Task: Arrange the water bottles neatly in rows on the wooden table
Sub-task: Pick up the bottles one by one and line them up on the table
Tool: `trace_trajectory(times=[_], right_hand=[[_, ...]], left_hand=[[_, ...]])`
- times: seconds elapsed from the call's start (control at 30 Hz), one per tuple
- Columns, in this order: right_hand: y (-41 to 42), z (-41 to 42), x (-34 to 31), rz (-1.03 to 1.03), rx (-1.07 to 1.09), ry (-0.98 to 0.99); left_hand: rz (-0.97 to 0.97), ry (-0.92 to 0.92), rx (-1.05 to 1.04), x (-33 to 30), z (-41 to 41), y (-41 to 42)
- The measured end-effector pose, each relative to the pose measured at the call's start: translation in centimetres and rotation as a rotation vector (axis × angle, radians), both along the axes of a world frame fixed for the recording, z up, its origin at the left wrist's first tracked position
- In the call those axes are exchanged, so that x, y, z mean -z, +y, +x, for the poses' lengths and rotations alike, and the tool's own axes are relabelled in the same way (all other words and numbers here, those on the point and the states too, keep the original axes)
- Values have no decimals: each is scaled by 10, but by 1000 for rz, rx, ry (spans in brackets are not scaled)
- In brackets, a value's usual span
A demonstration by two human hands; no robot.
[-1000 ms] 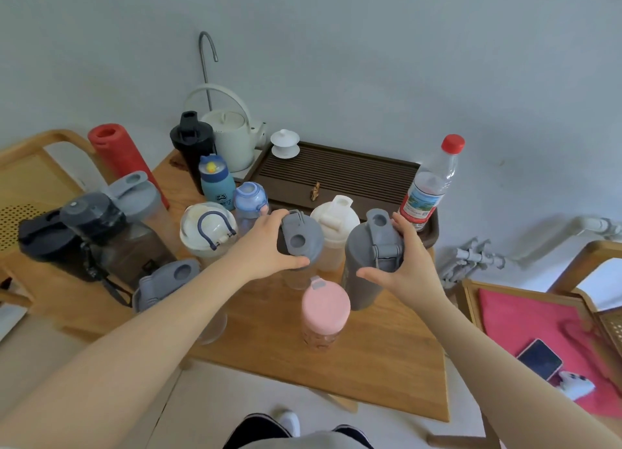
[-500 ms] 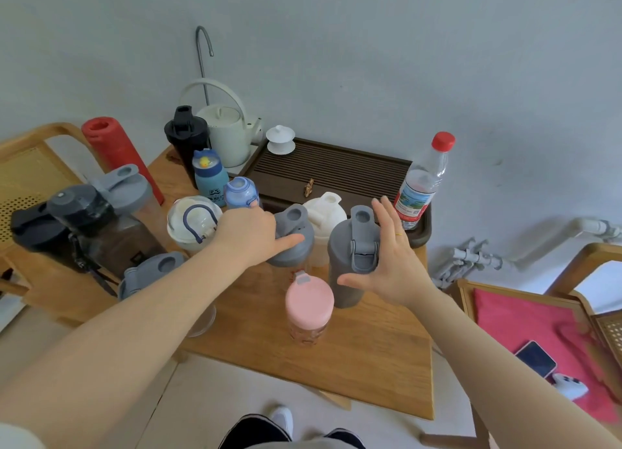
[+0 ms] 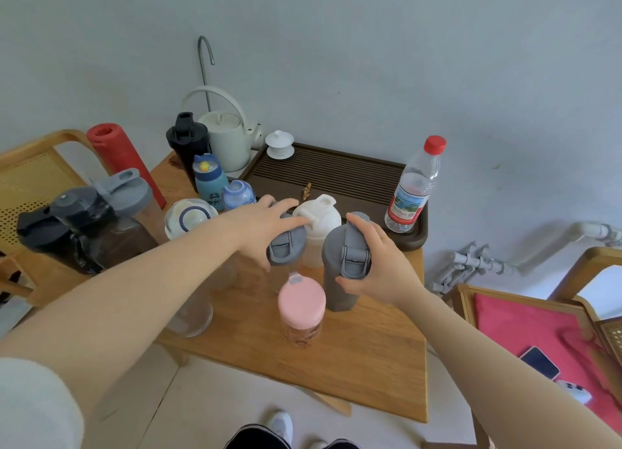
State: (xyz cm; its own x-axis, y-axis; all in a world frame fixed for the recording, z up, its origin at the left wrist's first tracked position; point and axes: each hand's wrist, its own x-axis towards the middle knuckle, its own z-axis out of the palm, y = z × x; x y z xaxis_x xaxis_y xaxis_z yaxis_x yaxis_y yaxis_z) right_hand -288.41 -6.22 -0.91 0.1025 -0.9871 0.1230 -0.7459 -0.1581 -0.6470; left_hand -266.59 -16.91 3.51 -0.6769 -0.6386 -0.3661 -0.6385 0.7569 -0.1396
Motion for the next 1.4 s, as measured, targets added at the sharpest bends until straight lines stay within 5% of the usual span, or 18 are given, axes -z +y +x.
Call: trace_trajectory(times=[0.27, 0.53, 0.77, 1.0, 1.4], right_hand=[[-1, -7, -43, -222, 29, -146], [-12, 15, -36, -169, -7, -59], [-7, 15, -15, -106, -23, 40], [-6, 14, -13, -137, -49, -36], [-7, 10, 0, -118, -63, -152]], left_hand=[[-30, 442, -107, -19, 5, 17], [132, 460, -127, -12, 20, 21], [-76, 322, -158, -5, 17, 16], [31, 686, -232, 13, 15, 15], [220, 819, -550, 43, 10, 24]])
